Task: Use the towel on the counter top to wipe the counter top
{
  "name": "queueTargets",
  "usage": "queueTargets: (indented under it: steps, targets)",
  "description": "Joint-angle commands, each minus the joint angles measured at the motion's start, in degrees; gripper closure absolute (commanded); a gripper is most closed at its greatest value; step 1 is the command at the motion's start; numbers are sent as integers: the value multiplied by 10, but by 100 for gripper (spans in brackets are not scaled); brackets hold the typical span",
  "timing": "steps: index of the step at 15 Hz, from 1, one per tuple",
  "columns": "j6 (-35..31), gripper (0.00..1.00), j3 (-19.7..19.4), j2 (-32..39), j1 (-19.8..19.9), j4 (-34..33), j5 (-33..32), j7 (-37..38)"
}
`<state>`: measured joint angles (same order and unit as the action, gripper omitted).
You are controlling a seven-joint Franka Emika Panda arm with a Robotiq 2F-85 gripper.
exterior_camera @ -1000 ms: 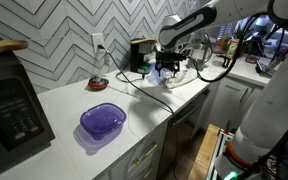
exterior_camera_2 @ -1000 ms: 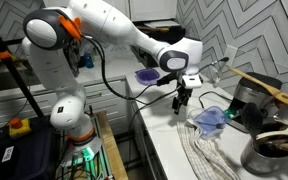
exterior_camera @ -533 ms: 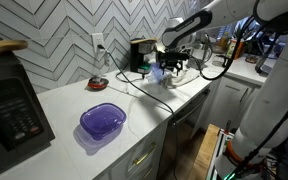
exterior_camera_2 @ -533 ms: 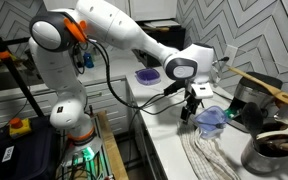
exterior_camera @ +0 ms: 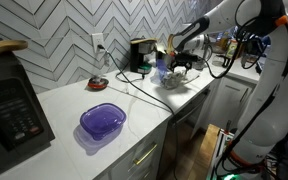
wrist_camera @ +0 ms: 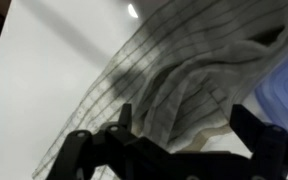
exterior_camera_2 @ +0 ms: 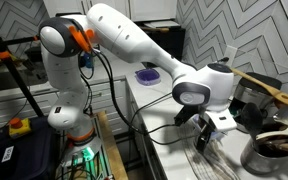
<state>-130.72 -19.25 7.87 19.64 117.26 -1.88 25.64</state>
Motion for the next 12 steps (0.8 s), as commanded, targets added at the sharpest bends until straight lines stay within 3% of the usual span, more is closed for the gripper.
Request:
queueTargets:
  steps: [1, 6, 12]
  targets:
    - [4, 0, -10, 39, 14, -27, 56, -37]
    - [10, 0, -4, 42, 26, -38, 142, -88]
    - [6, 0, -25, 80, 14, -62, 90, -30]
